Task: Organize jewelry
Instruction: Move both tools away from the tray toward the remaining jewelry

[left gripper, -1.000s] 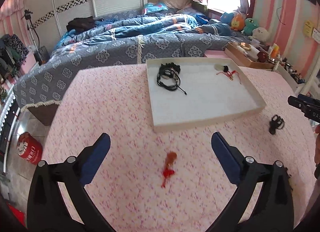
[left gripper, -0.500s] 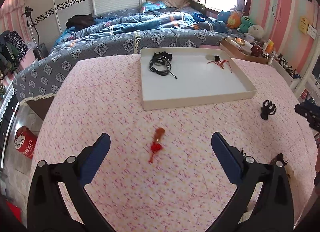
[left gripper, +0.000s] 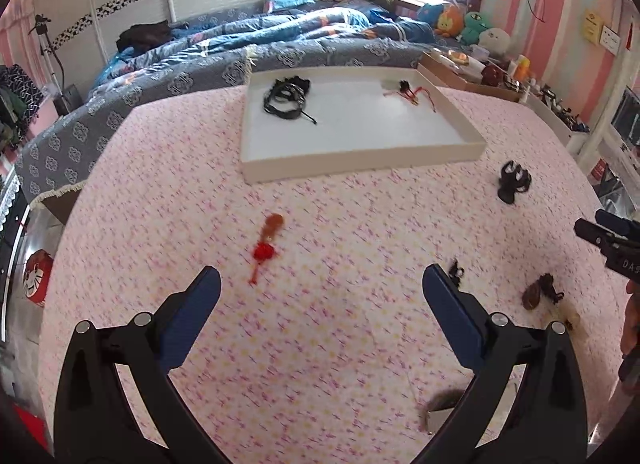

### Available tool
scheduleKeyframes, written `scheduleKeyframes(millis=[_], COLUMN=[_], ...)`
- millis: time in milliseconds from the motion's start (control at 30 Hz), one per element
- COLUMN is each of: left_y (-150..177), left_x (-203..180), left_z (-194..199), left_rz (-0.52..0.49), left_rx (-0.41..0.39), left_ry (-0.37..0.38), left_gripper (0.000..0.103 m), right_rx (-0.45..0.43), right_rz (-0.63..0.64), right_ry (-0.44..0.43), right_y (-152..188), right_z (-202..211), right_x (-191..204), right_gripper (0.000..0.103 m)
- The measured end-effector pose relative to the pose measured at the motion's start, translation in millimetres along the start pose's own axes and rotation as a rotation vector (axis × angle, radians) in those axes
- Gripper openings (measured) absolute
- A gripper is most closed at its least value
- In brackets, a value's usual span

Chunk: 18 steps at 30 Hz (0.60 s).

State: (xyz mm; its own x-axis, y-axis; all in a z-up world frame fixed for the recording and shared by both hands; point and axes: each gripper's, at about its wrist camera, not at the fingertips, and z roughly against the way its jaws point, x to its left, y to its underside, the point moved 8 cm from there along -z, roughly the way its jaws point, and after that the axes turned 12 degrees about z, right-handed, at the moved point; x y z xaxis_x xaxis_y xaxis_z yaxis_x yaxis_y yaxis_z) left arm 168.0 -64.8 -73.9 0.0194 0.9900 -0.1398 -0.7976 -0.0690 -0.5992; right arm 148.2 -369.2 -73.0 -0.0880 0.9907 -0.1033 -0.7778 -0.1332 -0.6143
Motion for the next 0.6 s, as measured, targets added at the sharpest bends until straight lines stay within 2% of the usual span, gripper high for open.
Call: scheduleKeyframes(millis=[200, 300, 600], left_y=[15.8, 25.3, 40.3], left_x=[-19.0, -29.8, -51.8], left_z=[-11.2, -20.5, -37.8], left_rz=[-0.029, -0.043, -0.095], left_rx=[0.049, 0.085, 0.134], left_ry=[0.027, 0.062, 0.086], left_gripper=[0.1, 0.1, 0.099], right_rx=[0.038, 0.063, 0.128], right_rz=[0.011, 0.011, 0.009], right_ry=[0.011, -0.01, -0.07], right_y=[22.5, 33.3, 52.0], right_z=[-5.4, -9.4, -16.0], right_x=[1.0, 3.4, 7.5], right_gripper=[0.078, 0.078, 0.078])
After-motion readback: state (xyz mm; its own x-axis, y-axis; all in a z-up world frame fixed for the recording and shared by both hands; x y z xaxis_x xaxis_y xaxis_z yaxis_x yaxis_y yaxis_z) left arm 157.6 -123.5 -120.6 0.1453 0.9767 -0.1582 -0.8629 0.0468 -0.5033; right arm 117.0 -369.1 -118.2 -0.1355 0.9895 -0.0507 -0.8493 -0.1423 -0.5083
